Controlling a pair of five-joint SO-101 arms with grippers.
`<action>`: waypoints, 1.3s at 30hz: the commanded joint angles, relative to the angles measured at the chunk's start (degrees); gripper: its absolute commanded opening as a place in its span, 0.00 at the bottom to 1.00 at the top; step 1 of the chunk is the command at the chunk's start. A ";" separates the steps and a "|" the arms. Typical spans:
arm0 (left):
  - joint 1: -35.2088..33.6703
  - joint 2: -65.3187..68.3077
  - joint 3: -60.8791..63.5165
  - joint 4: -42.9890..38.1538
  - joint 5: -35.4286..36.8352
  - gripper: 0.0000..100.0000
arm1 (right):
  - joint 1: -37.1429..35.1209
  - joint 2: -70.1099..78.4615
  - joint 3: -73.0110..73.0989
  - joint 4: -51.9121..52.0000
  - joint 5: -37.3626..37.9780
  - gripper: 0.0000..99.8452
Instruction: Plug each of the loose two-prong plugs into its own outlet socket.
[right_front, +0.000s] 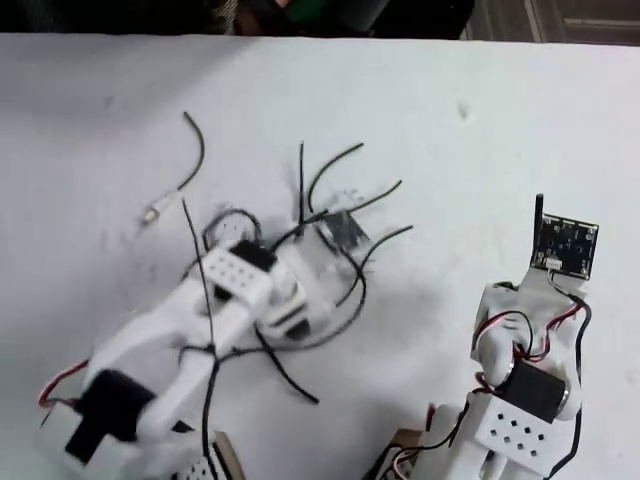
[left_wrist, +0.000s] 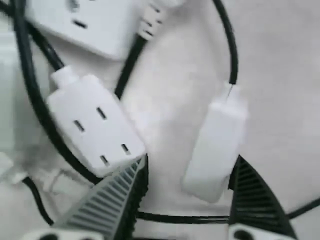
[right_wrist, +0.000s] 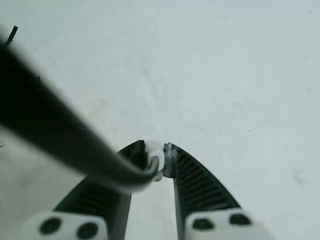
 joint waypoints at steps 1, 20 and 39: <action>-6.99 4.88 -7.91 0.00 0.09 0.26 | 0.04 0.13 -0.18 0.31 0.53 0.02; -6.81 1.80 -9.93 1.41 0.09 0.29 | 0.04 0.13 -0.18 0.31 0.53 0.02; -12.44 10.59 -24.00 0.97 -1.41 0.26 | -0.04 0.22 1.32 0.31 0.62 0.02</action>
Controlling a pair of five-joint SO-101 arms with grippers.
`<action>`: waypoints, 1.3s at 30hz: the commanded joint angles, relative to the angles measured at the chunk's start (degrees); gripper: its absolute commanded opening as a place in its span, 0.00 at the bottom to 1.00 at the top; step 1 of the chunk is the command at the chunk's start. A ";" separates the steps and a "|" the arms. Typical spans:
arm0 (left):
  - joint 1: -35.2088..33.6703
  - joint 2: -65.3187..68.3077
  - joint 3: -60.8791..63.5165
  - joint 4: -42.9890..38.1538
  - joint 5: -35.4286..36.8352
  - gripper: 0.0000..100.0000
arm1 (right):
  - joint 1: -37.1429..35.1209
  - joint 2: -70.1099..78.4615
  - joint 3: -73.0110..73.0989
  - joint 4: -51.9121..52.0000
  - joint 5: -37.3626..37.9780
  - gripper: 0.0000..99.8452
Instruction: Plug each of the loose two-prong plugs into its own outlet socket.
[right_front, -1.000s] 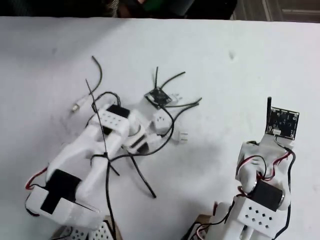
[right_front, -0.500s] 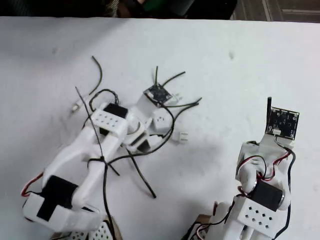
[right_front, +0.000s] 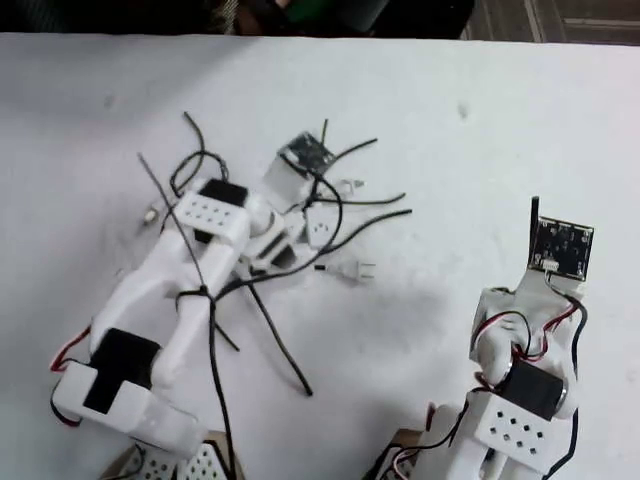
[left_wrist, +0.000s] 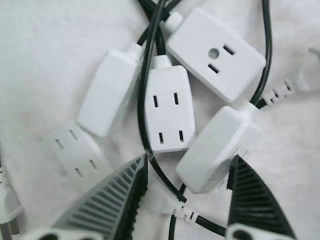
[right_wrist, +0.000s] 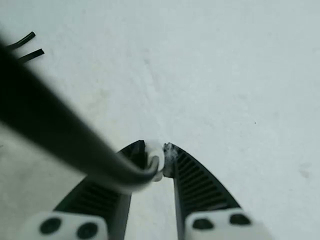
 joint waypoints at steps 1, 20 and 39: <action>-1.80 -0.31 -4.75 -0.35 -0.35 0.26 | -0.22 0.22 -0.26 0.22 0.62 0.02; 2.24 -0.57 -13.19 19.08 -6.59 0.40 | -0.31 0.13 -0.26 0.22 0.62 0.02; -0.57 1.36 0.26 -1.85 -6.68 0.30 | 0.04 0.13 -0.26 0.22 0.62 0.02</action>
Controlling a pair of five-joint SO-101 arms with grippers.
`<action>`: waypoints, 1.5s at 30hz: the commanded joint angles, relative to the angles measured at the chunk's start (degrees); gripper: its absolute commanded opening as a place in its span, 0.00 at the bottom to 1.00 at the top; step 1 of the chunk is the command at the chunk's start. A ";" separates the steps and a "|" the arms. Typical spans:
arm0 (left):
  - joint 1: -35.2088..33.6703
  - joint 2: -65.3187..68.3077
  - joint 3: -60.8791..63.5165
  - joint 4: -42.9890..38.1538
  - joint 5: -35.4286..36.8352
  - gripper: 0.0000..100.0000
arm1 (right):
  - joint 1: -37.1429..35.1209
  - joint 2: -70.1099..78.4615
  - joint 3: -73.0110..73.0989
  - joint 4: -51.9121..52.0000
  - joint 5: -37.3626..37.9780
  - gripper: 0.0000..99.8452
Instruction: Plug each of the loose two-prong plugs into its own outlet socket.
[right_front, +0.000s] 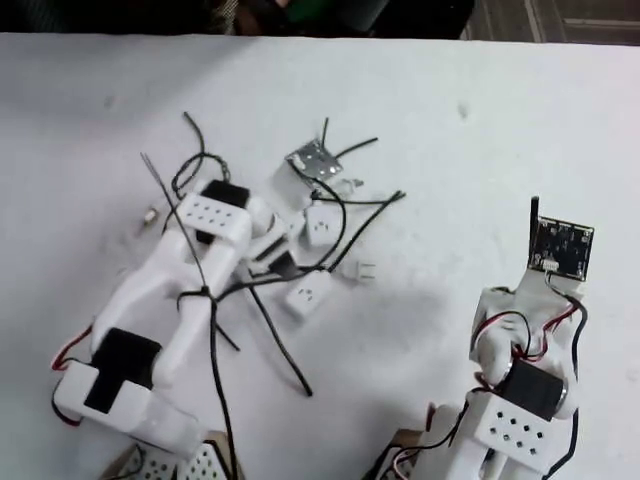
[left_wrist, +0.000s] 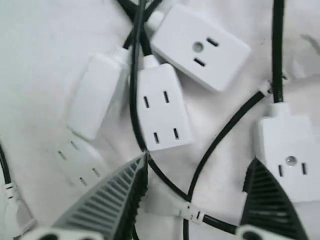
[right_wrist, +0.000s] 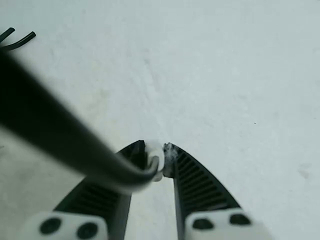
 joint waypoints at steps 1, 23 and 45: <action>-0.75 2.59 -0.53 -1.49 -0.53 0.30 | 0.13 0.13 -0.26 0.22 0.62 0.02; 22.46 -11.38 -5.54 18.29 11.78 0.30 | 0.22 0.13 -0.53 0.04 0.62 0.02; 8.57 -12.35 9.41 -0.79 7.30 0.30 | 2.95 0.13 -0.53 0.13 4.66 0.02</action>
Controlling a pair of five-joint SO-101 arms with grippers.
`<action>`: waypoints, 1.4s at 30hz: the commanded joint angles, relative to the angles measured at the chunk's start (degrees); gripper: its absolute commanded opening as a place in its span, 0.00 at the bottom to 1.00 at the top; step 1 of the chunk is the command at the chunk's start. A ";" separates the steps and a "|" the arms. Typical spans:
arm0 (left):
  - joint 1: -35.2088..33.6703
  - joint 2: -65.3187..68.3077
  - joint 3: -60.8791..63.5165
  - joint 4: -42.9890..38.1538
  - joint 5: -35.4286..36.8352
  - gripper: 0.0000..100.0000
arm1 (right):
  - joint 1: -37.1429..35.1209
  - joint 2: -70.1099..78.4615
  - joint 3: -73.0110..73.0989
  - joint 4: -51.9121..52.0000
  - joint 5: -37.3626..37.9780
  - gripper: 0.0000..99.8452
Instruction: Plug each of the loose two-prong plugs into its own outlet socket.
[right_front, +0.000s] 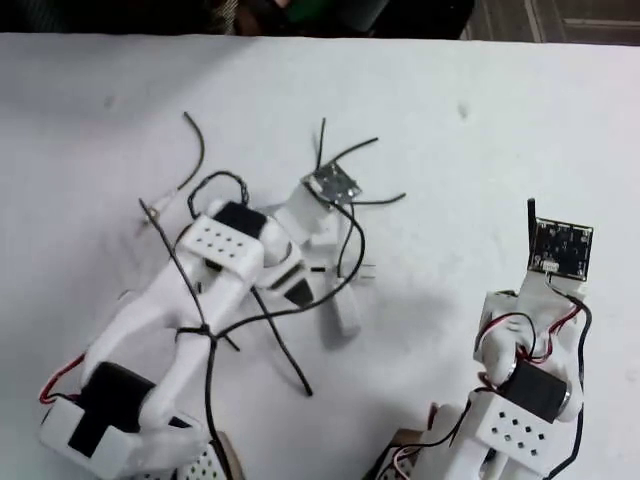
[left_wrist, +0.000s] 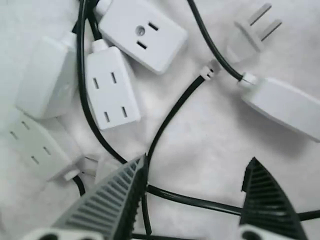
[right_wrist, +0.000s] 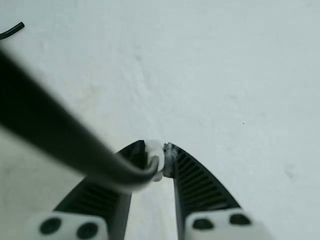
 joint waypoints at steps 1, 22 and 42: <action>2.15 -1.80 2.64 -7.82 -0.09 0.30 | 0.66 0.13 -0.53 0.13 0.35 0.02; 11.38 13.76 -18.73 -0.26 5.45 0.30 | 0.66 0.13 -0.70 -0.22 0.62 0.02; 1.10 -6.81 2.90 -11.08 -27.34 0.30 | 3.38 0.13 -0.62 -2.59 0.70 0.02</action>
